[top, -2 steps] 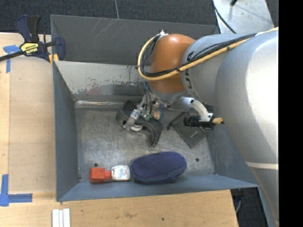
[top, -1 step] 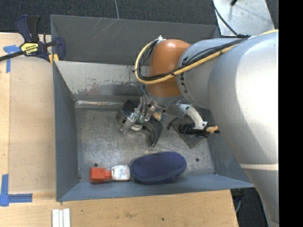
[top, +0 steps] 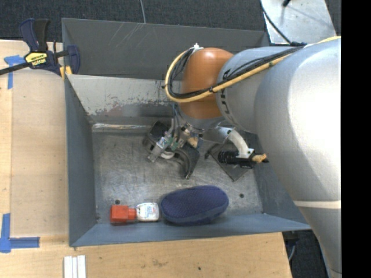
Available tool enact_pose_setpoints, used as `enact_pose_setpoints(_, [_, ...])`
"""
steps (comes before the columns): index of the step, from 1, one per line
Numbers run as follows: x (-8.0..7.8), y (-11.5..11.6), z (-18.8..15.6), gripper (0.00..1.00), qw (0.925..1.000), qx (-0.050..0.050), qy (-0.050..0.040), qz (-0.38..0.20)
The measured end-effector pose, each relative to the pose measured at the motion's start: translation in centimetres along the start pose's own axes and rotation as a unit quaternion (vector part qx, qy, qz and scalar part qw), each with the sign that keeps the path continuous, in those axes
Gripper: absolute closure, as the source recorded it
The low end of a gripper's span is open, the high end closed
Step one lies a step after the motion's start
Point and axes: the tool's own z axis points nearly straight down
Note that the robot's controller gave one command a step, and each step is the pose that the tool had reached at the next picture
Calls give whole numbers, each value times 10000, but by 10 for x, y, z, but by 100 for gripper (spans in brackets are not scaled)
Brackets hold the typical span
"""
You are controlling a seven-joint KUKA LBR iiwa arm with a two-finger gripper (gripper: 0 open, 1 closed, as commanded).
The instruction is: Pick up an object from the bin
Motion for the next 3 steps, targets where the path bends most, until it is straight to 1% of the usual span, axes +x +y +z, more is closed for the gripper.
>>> enact_pose_setpoints(1, [0, 0, -46, 100, 10000, 36, -68, -15])
enact_pose_setpoints(2, [1, -2, -66, 100, 10000, 50, -57, -20])
enact_pose_setpoints(3, [2, -4, -69, 100, 10000, 59, -54, -25])
